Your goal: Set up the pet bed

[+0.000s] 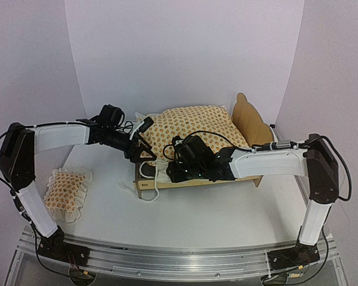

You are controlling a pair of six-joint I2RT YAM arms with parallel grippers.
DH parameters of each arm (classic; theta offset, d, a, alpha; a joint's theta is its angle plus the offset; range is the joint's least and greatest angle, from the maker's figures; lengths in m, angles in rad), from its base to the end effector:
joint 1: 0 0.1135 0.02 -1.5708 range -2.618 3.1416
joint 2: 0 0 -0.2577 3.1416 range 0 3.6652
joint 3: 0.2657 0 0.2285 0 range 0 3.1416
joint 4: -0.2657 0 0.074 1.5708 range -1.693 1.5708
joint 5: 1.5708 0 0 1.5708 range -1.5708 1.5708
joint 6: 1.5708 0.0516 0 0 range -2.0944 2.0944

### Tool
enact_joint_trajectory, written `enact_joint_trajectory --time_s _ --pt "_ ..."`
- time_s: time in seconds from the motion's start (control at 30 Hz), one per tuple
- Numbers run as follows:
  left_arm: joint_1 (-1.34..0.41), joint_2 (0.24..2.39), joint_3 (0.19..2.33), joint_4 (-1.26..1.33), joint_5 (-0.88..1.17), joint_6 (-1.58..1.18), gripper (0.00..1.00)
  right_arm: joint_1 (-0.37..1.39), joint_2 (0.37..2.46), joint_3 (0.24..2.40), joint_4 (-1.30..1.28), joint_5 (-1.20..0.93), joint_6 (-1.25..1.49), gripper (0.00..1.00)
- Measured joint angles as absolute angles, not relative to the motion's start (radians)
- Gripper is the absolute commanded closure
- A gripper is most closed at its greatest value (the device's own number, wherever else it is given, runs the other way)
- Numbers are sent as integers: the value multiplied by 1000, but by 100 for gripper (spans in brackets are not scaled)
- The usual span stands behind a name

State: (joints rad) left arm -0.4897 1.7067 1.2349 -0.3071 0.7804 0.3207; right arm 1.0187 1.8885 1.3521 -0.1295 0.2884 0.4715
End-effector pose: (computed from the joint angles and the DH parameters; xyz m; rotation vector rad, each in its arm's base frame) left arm 0.2983 -0.2001 0.2443 1.2349 1.9037 -0.9954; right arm 0.2316 0.3480 0.2209 -0.4542 2.2050 0.5005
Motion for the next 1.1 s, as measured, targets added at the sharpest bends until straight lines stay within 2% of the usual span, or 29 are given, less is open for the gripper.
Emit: enact_joint_trajectory --time_s 0.07,0.17,0.23,0.3,0.37,0.47,0.57,0.7,0.83,0.93,1.1 --pt "-483 1709 1288 -385 804 411 18 1019 1888 1352 -130 286 472 56" --pt "-482 1709 1362 -517 835 589 43 1019 1888 1352 -130 284 472 56" --pt "-488 1709 1409 -611 843 712 64 1019 1888 1352 -130 282 472 56" --pt "-497 1715 1461 -700 842 809 77 1019 1888 1352 -130 280 472 56" --pt "-508 1735 1508 -749 832 853 76 1019 1888 1352 -130 278 472 56" --pt "-519 1760 1524 -739 776 831 63 1019 1888 1352 -130 276 472 56" --pt "-515 1751 1450 -635 686 744 59 1019 1888 1352 -130 276 472 56" --pt "-505 1743 1354 -557 604 678 64 1019 1888 1352 -129 273 472 56" --pt "-503 1743 1338 -547 570 673 65 1019 1888 1353 -130 270 471 56" --pt "-502 1737 1324 -549 560 677 70 1019 1888 1353 -130 270 471 56" --pt "-500 1732 1298 -559 569 683 70 1019 1888 1353 -130 269 471 56"
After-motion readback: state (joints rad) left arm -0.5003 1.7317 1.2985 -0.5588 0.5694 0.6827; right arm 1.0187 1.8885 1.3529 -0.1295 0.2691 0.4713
